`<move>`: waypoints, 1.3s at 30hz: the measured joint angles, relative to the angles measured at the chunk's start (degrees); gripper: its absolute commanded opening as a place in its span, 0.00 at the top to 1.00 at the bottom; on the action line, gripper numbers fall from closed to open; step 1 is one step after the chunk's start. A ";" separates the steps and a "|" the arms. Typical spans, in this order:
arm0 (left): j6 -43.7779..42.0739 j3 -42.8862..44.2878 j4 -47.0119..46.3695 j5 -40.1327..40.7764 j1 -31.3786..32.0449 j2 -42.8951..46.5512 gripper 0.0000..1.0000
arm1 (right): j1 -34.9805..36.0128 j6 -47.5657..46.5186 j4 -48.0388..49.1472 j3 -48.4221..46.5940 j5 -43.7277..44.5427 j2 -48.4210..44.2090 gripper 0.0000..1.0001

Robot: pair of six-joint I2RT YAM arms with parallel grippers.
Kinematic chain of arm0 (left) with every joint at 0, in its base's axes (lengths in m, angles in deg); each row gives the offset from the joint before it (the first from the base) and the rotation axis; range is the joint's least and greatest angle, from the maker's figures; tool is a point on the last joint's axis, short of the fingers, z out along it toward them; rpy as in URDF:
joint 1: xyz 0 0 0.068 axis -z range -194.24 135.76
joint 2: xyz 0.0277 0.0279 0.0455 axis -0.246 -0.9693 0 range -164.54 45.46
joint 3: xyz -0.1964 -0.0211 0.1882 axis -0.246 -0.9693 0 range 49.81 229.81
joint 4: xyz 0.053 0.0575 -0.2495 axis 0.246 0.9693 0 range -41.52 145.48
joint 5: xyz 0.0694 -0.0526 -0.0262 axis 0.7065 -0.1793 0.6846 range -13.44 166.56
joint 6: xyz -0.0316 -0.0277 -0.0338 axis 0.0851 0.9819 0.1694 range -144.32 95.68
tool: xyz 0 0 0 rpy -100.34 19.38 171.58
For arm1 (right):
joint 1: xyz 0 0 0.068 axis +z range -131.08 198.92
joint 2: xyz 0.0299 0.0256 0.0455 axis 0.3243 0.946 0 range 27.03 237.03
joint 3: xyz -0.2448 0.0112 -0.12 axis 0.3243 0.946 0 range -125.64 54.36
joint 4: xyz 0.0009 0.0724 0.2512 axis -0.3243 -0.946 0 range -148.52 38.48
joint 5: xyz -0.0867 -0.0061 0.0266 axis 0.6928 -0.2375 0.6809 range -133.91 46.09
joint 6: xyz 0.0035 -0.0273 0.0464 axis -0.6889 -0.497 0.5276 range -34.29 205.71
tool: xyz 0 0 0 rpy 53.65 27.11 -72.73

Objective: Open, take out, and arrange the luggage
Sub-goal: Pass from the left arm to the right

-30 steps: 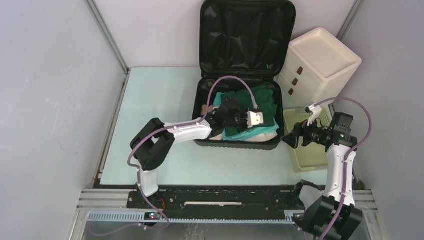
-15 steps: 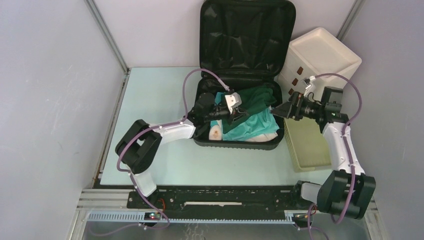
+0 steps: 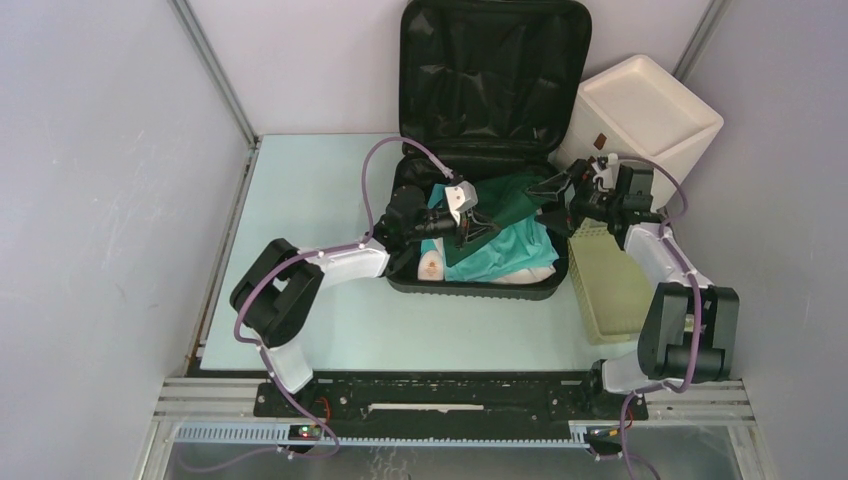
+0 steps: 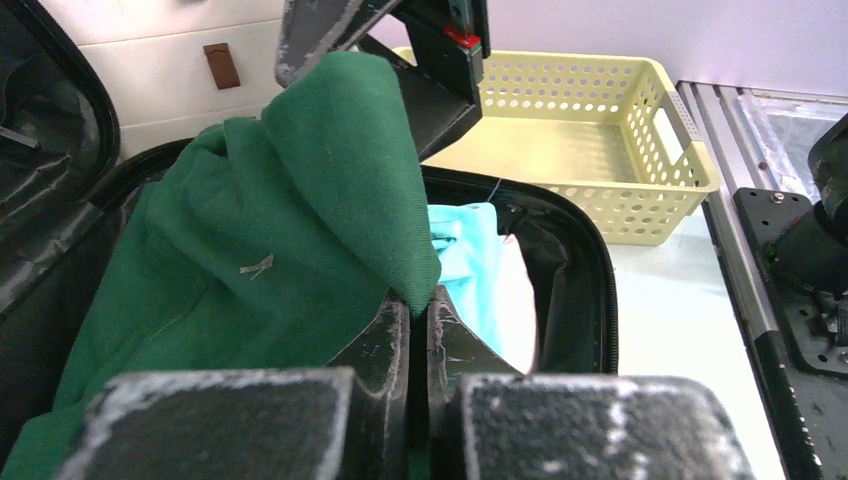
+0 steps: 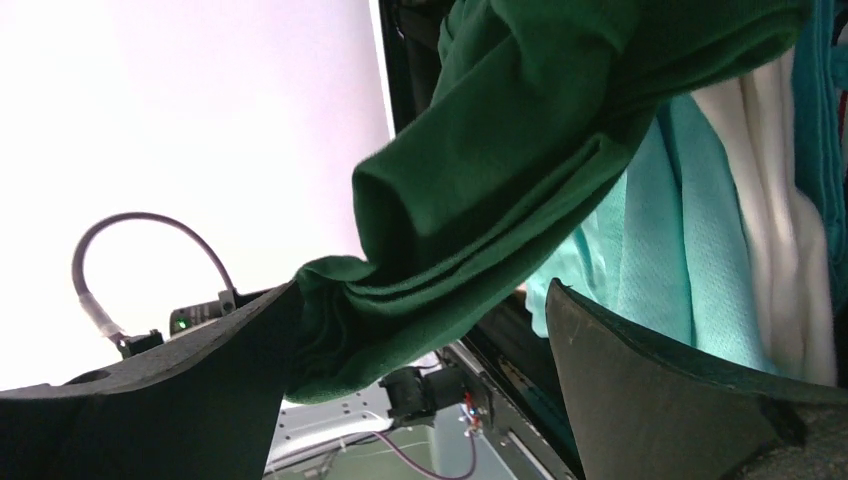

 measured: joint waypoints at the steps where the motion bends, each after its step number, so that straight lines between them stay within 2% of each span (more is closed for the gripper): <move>1: 0.39 0.00 -0.02 -0.17 0.00 0.00 1.00 | 0.00 1.33 0.83 0.00 0.00 0.55 0.00; 10: 1.25 -0.28 -0.46 -1.40 0.00 -0.02 1.00 | -0.68 6.82 5.22 0.00 0.37 1.31 0.00; 15: 1.46 -1.09 -1.36 -2.21 0.00 -0.02 1.00 | 1.99 6.38 4.72 -0.35 2.05 2.69 0.00; 19: 1.53 -2.27 -1.27 -3.76 0.00 -0.02 1.00 | 5.01 5.57 2.19 -2.78 2.82 7.15 0.01; 29: 1.90 -4.22 -2.14 -5.77 -0.04 -0.02 1.00 | 5.68 3.02 -0.48 -6.56 3.45 10.91 0.18; 35: 1.92 -4.50 -2.29 -5.99 -0.04 -0.02 1.00 | 5.46 0.26 -2.34 -6.56 5.14 9.97 0.43; 36: 1.95 -4.52 -2.32 -6.03 -0.04 -0.02 1.00 | 5.46 -0.33 -2.51 -6.56 5.42 9.64 0.50; 39: 1.92 -4.52 -2.05 -6.29 -0.02 -0.02 1.00 | 5.51 -2.49 -3.17 -6.56 6.64 8.61 0.82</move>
